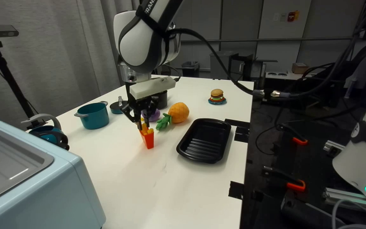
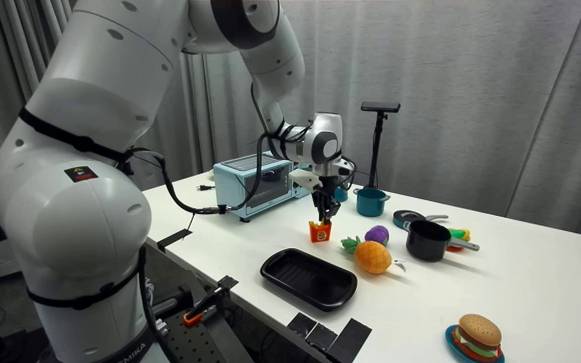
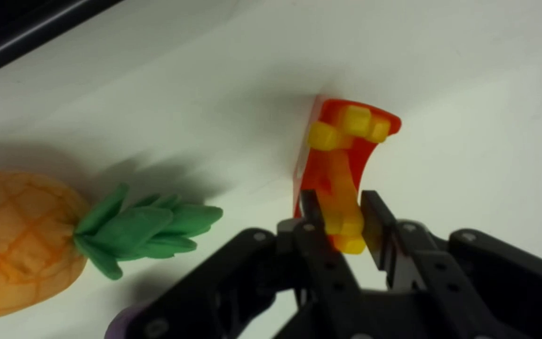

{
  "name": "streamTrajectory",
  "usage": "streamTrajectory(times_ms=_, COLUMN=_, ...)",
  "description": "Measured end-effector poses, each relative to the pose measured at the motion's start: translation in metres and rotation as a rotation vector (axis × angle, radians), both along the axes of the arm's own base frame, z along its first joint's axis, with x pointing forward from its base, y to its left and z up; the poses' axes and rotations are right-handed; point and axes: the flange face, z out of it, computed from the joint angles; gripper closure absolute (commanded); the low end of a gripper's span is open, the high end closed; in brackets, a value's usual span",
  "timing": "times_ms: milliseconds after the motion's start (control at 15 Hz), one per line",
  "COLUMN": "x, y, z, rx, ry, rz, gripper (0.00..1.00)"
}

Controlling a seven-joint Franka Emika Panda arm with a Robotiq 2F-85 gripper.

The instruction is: Remove three yellow objects from the orange bowl

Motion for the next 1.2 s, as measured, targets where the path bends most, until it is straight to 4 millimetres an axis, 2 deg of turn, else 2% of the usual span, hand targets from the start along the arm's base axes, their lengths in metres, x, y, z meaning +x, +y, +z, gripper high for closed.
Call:
streamTrajectory(times_ms=267, x=0.002, y=0.0, z=0.017, rx=0.005, ry=-0.018, rz=-0.001, gripper=0.93)
streamTrajectory(times_ms=867, x=0.003, y=-0.012, z=0.083, rx=0.016, ry=-0.054, rz=-0.027, gripper=0.93)
streamTrajectory(times_ms=1000, x=0.003, y=-0.017, z=0.086, rx=0.014, ry=-0.057, rz=-0.035, gripper=0.93)
streamTrajectory(times_ms=1200, x=0.004, y=-0.03, z=0.078, rx=-0.004, ry=-0.068, rz=-0.044, gripper=0.93)
